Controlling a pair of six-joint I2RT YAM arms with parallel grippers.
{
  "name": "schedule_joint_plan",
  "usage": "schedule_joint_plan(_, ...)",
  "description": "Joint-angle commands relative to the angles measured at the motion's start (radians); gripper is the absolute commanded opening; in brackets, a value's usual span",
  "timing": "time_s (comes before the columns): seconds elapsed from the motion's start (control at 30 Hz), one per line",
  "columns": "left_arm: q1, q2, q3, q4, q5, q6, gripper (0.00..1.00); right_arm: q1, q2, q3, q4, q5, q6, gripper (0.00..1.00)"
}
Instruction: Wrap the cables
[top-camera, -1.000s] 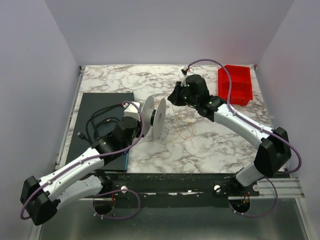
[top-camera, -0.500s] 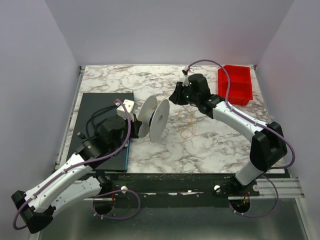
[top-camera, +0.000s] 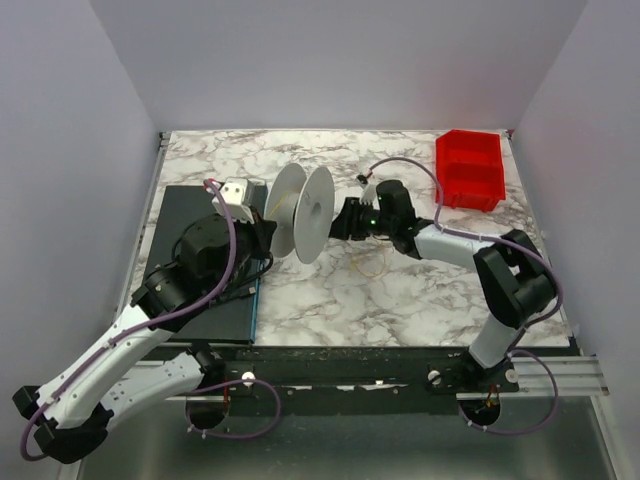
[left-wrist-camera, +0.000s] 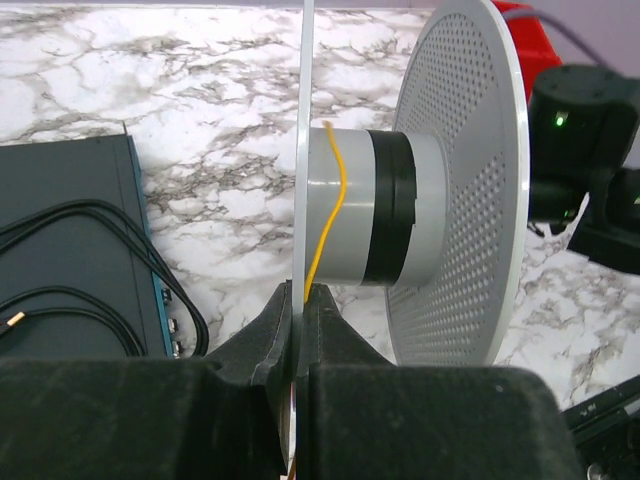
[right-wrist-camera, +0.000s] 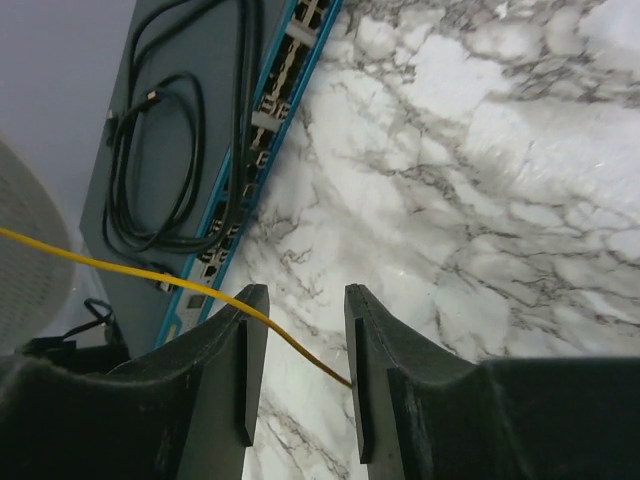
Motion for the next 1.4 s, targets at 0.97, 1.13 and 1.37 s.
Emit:
schedule_joint_plan(0.97, 0.101, 0.419, 0.259, 0.026, -0.441, -0.245, 0.00, 0.237, -0.102, -0.286, 0.247, -0.096, 0.232, 0.08)
schedule_joint_plan(1.13, 0.121, 0.535, 0.275, 0.066, -0.435, -0.165, 0.00, 0.257, -0.270, -0.165, -0.113, 0.078, 0.043, 0.01)
schedule_joint_plan(1.37, 0.103, 0.557, 0.242, 0.111, -0.317, -0.039, 0.00, 0.257, -0.362, 0.108, -0.480, 0.431, -0.148, 0.01)
